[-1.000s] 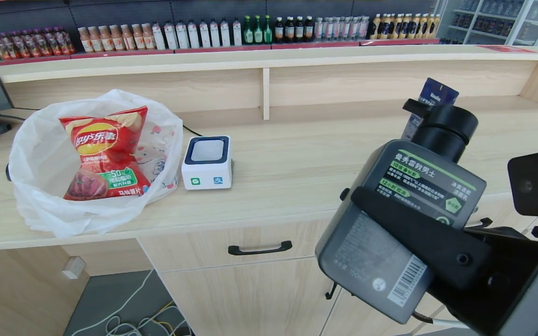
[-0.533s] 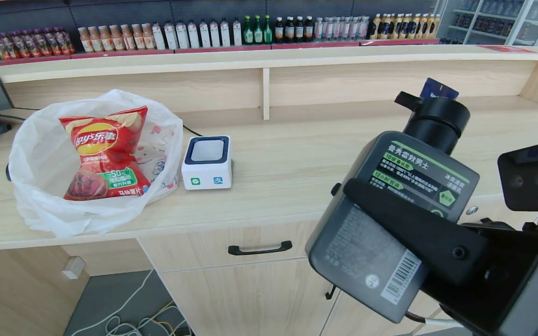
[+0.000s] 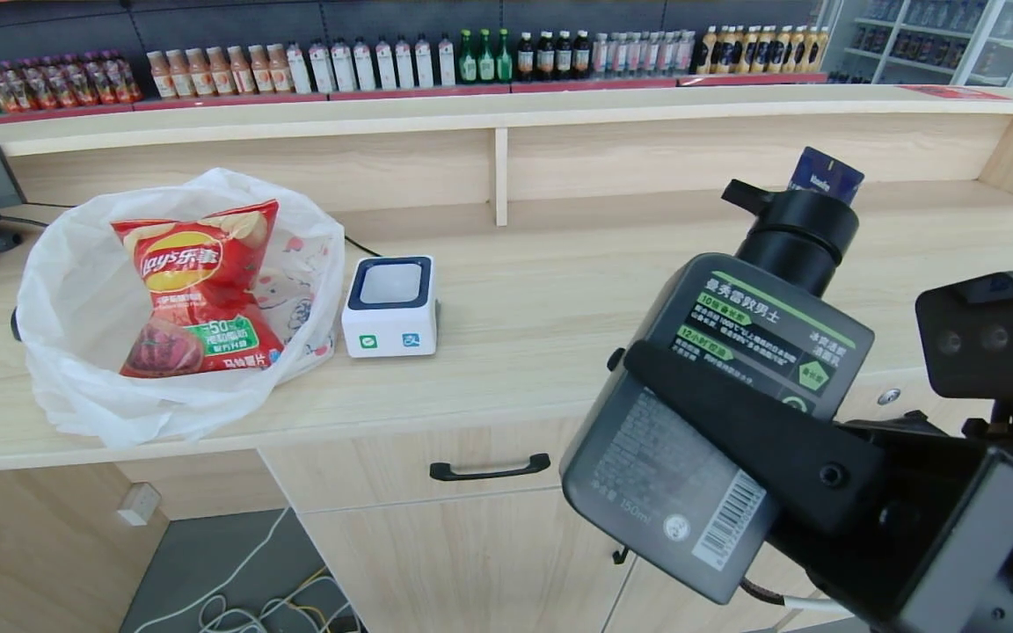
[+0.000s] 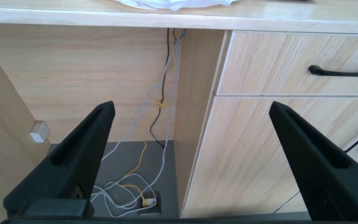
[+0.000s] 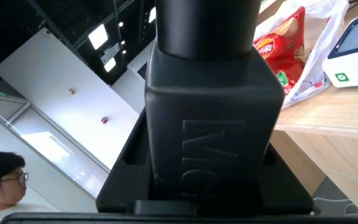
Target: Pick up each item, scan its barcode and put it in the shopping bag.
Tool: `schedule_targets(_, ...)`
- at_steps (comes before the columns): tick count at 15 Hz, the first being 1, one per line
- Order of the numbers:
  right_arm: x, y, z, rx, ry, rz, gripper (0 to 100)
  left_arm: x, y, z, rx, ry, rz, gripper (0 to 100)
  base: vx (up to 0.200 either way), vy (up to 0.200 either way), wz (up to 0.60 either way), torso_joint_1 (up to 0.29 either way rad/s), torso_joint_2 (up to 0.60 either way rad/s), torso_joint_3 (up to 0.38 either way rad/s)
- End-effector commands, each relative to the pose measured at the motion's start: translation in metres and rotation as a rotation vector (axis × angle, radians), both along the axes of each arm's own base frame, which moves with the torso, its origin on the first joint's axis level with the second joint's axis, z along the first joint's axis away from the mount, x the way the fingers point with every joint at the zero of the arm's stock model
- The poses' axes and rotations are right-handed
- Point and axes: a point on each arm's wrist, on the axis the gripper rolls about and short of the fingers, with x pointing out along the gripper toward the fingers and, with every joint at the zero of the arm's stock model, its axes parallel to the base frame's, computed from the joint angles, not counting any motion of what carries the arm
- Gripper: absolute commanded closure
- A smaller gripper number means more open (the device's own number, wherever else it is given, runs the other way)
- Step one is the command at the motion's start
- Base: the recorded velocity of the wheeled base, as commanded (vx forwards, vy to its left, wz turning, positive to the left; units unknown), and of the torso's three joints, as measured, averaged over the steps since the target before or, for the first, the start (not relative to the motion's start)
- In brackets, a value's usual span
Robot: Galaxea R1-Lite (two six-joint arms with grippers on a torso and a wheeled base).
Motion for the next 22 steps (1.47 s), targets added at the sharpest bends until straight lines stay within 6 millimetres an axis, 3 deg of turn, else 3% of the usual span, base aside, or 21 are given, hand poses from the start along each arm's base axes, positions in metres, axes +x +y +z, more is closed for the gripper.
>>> schedule_targets(1, 0.000, 0.000, -0.004, -0.016, 0.007, -0.003, 100, 0.000, 0.000, 0.000, 0.000, -0.001, 0.000, 0, 0.000, 0.000, 0.00, 0.000, 0.00, 0.000)
schedule_targets(7, 0.006, 0.007, -0.012, -0.109, -0.087, -0.072, 100, 0.000, 0.000, 0.000, 0.000, -0.001, 0.000, 0, 0.000, 0.000, 0.00, 0.000, 0.00, 0.000)
schedule_targets(15, 0.015, 0.001, -0.023, -0.278, -0.194, -0.334, 100, 0.000, 0.000, 0.000, 0.000, -0.001, 0.000, 0, 0.000, 0.000, 0.00, 0.000, 0.00, 0.000)
schedule_targets(22, 0.013, -0.033, -0.003, -0.484, -0.440, -0.655, 100, 0.000, 0.000, 0.000, 0.006, -0.001, -0.001, 0, 0.000, 0.000, 0.00, 0.000, 0.00, 0.000)
